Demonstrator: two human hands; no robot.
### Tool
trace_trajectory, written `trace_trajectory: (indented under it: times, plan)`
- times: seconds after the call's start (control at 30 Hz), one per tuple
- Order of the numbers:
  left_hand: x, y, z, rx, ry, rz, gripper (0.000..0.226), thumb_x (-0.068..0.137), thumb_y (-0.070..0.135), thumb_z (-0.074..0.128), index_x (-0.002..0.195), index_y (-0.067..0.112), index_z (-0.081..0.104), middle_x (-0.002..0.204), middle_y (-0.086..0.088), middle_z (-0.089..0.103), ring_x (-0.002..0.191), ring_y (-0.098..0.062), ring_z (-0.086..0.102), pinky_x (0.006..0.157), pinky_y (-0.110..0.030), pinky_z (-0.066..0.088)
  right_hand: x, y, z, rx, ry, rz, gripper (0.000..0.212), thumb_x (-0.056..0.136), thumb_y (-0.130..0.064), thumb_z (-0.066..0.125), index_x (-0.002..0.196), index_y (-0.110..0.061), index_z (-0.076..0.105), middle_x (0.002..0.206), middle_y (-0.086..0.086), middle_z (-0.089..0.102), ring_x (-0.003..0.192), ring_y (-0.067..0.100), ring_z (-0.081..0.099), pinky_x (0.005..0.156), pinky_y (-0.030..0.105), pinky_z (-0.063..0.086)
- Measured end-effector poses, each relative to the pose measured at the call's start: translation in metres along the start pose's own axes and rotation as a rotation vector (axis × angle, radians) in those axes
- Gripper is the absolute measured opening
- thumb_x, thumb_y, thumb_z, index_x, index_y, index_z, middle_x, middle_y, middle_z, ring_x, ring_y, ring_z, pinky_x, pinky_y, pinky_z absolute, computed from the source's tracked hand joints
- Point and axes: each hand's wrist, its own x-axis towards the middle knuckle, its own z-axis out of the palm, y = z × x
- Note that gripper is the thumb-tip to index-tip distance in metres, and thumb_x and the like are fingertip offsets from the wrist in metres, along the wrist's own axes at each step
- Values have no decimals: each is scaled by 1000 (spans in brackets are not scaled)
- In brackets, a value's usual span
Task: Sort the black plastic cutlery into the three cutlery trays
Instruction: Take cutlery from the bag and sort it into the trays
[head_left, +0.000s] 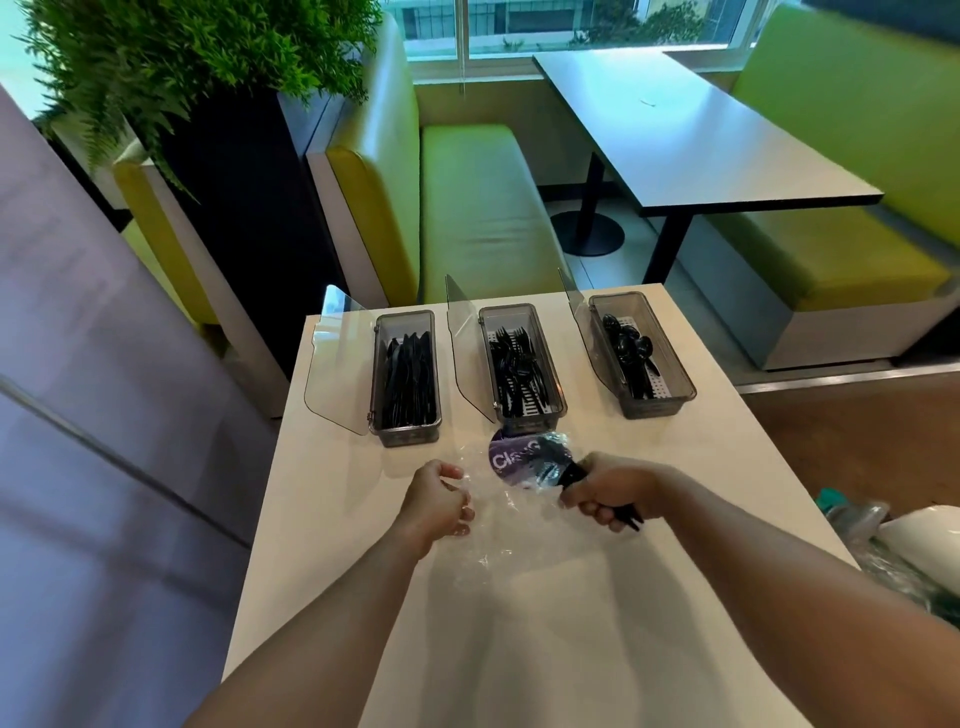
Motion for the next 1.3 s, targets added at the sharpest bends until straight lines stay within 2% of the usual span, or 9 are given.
trace_trajectory:
  times: [0.23, 0.47, 0.63, 0.77, 0.87, 0.93, 1.0, 1.1, 1.3]
  plan:
    - [5, -4, -19, 61, 134, -29, 23, 93, 0, 56, 113, 9, 52, 89, -15, 65, 63, -23, 63, 63, -40, 60, -35, -17, -60, 62, 66, -70, 31, 92, -15, 70, 72, -14, 47, 54, 2, 43, 41, 14, 36, 40, 23, 31]
    - [-12, 11, -2, 187, -142, -22, 28, 89, 6, 69, 112, 6, 54, 88, -19, 71, 61, -24, 70, 67, -45, 61, -45, -54, -59, 201, 143, -323, 27, 95, -17, 68, 74, -14, 51, 55, 0, 42, 43, 15, 36, 41, 24, 32]
    - [-22, 29, 9, 358, -85, 216, 47, 87, 54, 70, 112, 16, 58, 107, 1, 65, 97, -16, 65, 76, -31, 51, -33, -69, -24, 108, 235, -378, 21, 94, -18, 70, 94, -4, 56, 59, 0, 51, 45, 13, 42, 44, 27, 37]
    - [-36, 57, 14, -46, -220, 286, 60, 89, 66, 47, 117, 15, 62, 114, -2, 69, 98, -14, 67, 79, -32, 51, -20, -77, 13, 40, 393, -432, 16, 88, -22, 77, 95, -13, 66, 66, -3, 63, 50, 7, 53, 47, 23, 43]
    - [-40, 72, 21, -281, -287, 253, 40, 99, 50, 51, 123, 20, 63, 113, 0, 73, 102, -17, 70, 82, -42, 60, -9, -81, 39, -12, 409, -473, 9, 85, -15, 73, 90, -21, 69, 74, 0, 73, 66, 17, 71, 61, 40, 60]
    - [-36, 76, 25, -437, -274, 193, 34, 98, 41, 58, 123, 18, 65, 116, -6, 73, 109, -25, 69, 86, -53, 60, -4, -84, 54, -44, 423, -489, 17, 81, -11, 61, 91, -22, 70, 74, 4, 74, 69, 29, 72, 53, 47, 60]
    - [-31, 77, 27, -528, -208, 158, 27, 98, 34, 61, 117, 16, 67, 116, -11, 74, 110, -28, 70, 87, -52, 59, -3, -87, 63, -22, 432, -527, 26, 81, -4, 55, 94, -22, 69, 69, 0, 70, 62, 23, 68, 44, 33, 51]
    - [-22, 76, 21, -630, -98, 152, 27, 98, 25, 63, 115, 5, 67, 112, -18, 74, 104, -28, 72, 86, -44, 59, -9, -88, 71, -13, 350, -575, 33, 85, 1, 67, 111, -18, 61, 77, -4, 64, 57, 7, 59, 45, 18, 43]
    - [-21, 78, 10, -607, -136, 235, 27, 104, 26, 52, 100, 1, 62, 90, -18, 74, 88, -33, 74, 80, -43, 60, -8, -74, 72, 41, 91, -460, 18, 94, -11, 66, 108, -2, 58, 73, 10, 61, 51, 17, 57, 43, 27, 46]
